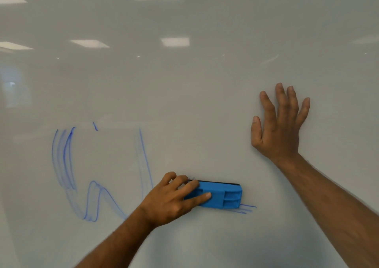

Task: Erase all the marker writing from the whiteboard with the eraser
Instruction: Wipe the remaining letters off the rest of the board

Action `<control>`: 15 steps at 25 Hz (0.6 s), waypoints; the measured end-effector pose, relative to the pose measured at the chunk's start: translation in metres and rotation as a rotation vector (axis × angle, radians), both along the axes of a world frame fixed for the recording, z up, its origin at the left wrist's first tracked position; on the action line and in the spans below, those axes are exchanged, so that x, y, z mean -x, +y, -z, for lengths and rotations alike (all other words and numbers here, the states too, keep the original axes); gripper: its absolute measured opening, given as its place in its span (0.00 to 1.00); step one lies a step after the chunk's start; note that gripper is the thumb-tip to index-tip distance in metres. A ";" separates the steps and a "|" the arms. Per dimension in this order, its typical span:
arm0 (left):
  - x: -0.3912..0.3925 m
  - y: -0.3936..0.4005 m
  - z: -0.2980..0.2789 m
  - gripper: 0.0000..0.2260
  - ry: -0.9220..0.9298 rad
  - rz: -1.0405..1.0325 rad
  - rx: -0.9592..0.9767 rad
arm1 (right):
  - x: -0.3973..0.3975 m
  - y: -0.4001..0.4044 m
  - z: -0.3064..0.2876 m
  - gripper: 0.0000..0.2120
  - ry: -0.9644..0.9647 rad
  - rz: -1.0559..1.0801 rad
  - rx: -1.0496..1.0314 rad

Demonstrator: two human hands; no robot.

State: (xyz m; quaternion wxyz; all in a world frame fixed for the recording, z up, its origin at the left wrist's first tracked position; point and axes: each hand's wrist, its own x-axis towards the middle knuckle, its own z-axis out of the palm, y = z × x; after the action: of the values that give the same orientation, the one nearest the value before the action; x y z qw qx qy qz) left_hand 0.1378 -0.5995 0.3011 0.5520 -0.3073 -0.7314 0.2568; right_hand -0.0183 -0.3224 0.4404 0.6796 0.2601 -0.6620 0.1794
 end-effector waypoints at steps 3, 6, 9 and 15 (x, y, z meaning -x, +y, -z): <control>-0.010 -0.016 -0.010 0.19 0.020 -0.015 0.016 | 0.000 -0.001 0.001 0.27 0.004 -0.001 0.000; -0.020 -0.030 -0.014 0.20 0.107 -0.056 -0.114 | 0.000 0.000 0.001 0.27 0.011 0.000 -0.001; -0.026 -0.033 -0.004 0.21 0.159 -0.104 -0.300 | 0.000 0.000 0.002 0.27 0.012 0.000 0.002; -0.017 -0.019 0.018 0.18 0.122 -0.087 -0.424 | 0.000 0.001 0.002 0.27 0.002 -0.003 -0.005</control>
State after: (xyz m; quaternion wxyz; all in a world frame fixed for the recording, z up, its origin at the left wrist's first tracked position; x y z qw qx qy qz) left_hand 0.1546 -0.6183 0.2827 0.6358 -0.1366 -0.7469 0.1388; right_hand -0.0185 -0.3219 0.4383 0.6794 0.2629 -0.6615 0.1782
